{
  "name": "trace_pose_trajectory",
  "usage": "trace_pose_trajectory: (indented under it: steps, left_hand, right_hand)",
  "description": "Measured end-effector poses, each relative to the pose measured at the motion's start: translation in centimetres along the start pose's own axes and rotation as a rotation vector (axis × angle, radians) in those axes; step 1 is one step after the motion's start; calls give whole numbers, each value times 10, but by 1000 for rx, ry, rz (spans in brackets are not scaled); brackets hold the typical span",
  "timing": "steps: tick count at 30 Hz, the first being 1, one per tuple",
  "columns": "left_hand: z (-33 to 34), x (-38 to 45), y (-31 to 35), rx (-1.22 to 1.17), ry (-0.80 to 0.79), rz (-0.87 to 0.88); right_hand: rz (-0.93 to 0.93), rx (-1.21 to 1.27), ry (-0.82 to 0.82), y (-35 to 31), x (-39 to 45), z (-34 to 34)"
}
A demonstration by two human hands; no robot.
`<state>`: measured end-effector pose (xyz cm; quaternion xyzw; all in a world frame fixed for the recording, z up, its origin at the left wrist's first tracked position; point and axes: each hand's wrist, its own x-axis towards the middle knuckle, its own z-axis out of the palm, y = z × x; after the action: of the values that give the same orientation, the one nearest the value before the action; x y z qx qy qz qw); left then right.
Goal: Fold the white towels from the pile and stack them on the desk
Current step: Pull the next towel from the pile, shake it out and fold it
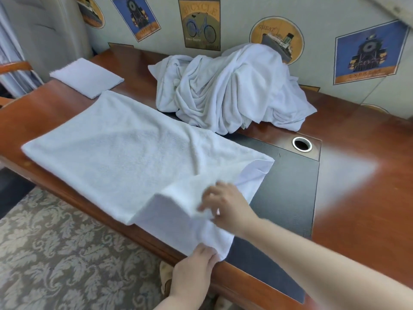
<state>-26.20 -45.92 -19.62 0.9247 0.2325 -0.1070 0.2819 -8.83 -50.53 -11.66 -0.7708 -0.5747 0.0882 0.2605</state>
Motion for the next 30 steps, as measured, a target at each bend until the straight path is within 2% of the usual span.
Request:
trace_pose_trajectory:
  steps: [1,2,4,6,10,16,21,26,30]
  left_hand:
    - [1,-3,0,-64,30,-26]
    - [1,-5,0,-143,52,-40]
    - [2,-7,0,-290,69,-53]
    - [3,-8,-2,-327,58,-37]
    - [7,-14,-5,-309,32,-31]
    - [8,-16,-4,-223,184,-32]
    - [5,-15,-7,-145,310,67]
    - [4,-18,-12,-224,301,90]
    - [5,-20,-11,-247,353,95]
  right_hand:
    - [104,-5,-153,5,-21,16]
    - [231,52,-210,11,-39,31]
    - [457,243,-104,16,-65,48]
    - [563,353,31,15,-78,52]
    - [510,397,22,13,-96,50]
    - [404,286,35,11,-103,55]
    - [354,273,70,8,-109,59]
    - [384,325,107,5,-113,66]
    - [405,308,178,2,-117,67]
